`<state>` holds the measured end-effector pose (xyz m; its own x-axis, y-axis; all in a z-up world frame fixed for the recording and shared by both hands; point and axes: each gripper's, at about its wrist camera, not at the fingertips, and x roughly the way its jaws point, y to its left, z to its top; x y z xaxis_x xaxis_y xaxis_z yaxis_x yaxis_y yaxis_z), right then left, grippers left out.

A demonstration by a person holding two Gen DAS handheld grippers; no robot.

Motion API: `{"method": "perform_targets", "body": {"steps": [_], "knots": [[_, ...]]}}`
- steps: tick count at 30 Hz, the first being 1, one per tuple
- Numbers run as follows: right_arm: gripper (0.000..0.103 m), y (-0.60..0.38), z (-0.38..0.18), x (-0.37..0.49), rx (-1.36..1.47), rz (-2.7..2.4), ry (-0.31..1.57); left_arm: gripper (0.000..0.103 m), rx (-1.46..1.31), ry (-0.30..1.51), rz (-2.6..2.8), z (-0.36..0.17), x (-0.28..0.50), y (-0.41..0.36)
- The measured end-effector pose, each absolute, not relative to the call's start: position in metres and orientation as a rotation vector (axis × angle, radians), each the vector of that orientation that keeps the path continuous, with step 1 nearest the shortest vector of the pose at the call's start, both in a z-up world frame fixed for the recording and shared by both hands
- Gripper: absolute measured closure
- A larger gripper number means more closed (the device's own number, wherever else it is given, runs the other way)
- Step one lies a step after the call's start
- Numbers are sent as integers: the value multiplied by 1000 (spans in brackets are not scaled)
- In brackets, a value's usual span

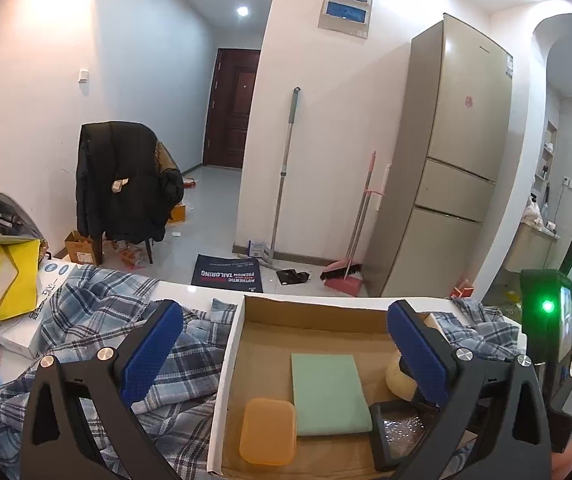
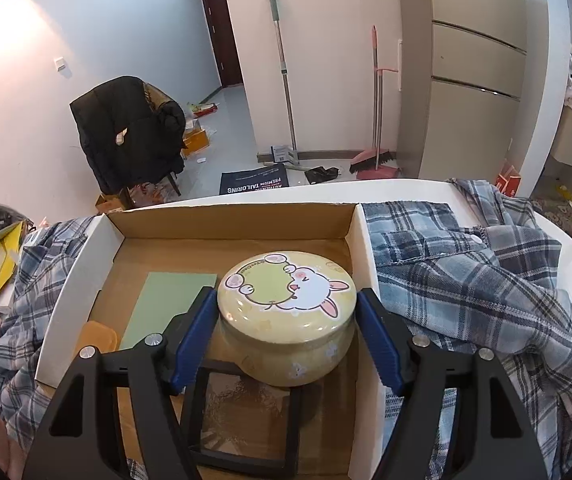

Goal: Organize rigid objects
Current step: 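Place the green pad and cream tin into the cardboard box and release, then lift both grippers away from the cardboard box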

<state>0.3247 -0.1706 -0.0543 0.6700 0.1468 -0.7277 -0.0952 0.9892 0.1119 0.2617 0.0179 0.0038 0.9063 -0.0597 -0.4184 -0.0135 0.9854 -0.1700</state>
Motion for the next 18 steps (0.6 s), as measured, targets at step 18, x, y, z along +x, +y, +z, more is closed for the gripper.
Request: {"method": "perform_targets", "body": {"steps": [18], "knots": [[18, -205, 65, 172, 21, 216, 544, 0, 9, 237, -131, 104, 134, -4]]}}
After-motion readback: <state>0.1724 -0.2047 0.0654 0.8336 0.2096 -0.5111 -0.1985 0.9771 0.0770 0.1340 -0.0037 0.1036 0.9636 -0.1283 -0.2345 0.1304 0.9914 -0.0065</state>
